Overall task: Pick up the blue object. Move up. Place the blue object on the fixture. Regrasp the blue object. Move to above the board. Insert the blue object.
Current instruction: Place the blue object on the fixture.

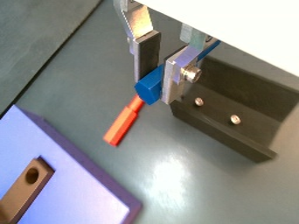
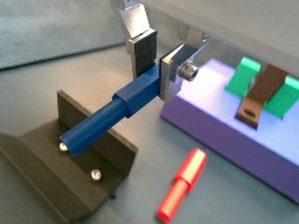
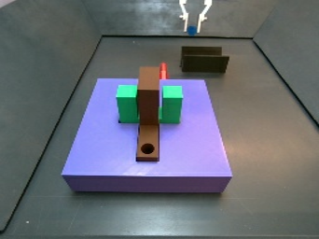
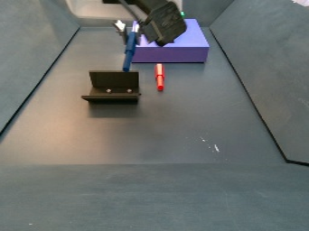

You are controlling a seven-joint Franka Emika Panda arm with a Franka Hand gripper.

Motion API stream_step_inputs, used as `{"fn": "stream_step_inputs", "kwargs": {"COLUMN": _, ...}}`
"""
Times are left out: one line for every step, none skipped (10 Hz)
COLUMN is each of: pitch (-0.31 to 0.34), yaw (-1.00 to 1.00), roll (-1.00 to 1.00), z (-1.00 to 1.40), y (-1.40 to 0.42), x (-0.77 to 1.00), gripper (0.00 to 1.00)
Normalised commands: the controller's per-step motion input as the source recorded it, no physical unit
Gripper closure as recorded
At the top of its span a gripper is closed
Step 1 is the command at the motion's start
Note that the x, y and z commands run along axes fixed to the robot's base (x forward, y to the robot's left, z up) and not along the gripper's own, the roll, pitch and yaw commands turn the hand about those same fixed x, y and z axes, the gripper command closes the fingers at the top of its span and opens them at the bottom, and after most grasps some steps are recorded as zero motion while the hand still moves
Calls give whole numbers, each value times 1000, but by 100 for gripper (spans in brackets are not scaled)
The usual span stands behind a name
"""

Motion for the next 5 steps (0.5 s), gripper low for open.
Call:
{"fn": "stream_step_inputs", "kwargs": {"pitch": -9, "yaw": 0, "roll": -1000, "z": 17, "y": 260, "x": 540, "gripper": 100}}
{"fn": "stream_step_inputs", "kwargs": {"pitch": -9, "yaw": 0, "roll": -1000, "z": 9, "y": 294, "x": 526, "gripper": 100}}
{"fn": "stream_step_inputs", "kwargs": {"pitch": -3, "yaw": 0, "roll": -1000, "z": 6, "y": 297, "x": 520, "gripper": 100}}
{"fn": "stream_step_inputs", "kwargs": {"pitch": 0, "yaw": 0, "roll": -1000, "z": 17, "y": 300, "x": 486, "gripper": 100}}
{"fn": "stream_step_inputs", "kwargs": {"pitch": 0, "yaw": 0, "roll": -1000, "z": 0, "y": 349, "x": 466, "gripper": 100}}
